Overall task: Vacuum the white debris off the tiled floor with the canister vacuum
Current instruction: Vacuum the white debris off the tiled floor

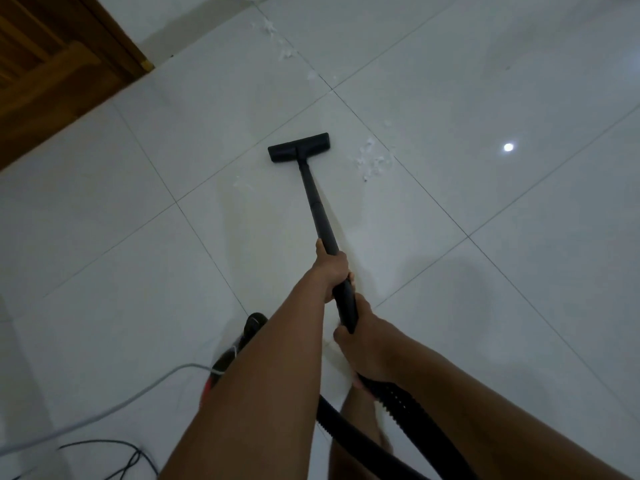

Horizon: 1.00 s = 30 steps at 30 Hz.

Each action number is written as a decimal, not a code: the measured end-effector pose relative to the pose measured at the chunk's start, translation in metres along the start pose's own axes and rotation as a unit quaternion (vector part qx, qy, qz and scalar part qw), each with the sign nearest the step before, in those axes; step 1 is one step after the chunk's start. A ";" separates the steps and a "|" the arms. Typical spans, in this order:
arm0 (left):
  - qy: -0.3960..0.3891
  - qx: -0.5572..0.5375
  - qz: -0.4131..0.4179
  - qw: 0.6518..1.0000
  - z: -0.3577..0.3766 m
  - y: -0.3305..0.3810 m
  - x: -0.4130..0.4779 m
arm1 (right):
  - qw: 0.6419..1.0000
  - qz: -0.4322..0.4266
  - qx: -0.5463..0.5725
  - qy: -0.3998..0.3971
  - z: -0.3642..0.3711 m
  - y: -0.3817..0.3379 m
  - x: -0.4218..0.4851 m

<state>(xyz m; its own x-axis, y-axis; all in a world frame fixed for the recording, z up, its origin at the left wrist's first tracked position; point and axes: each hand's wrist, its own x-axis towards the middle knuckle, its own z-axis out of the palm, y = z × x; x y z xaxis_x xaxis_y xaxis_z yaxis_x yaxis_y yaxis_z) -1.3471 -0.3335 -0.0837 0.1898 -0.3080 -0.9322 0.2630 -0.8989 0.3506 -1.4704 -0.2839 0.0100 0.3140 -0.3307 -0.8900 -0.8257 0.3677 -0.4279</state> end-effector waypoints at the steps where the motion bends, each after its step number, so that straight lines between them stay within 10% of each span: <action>1: -0.004 0.004 0.001 1.000 0.001 -0.012 -0.004 | 1.000 0.002 -0.001 0.006 0.011 0.010 0.000; 30: -0.086 0.183 0.011 0.979 -0.033 -0.220 -0.109 | 0.968 0.026 0.246 0.039 0.227 0.102 -0.146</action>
<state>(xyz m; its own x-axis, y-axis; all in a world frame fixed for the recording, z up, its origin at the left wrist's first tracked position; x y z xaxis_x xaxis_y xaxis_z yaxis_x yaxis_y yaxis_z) -1.3945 -0.0916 -0.0559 0.0215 -0.3490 -0.9369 -0.1012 -0.9330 0.3453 -1.4943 -0.0004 0.0603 0.2262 -0.3586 -0.9057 -0.5109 0.7480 -0.4237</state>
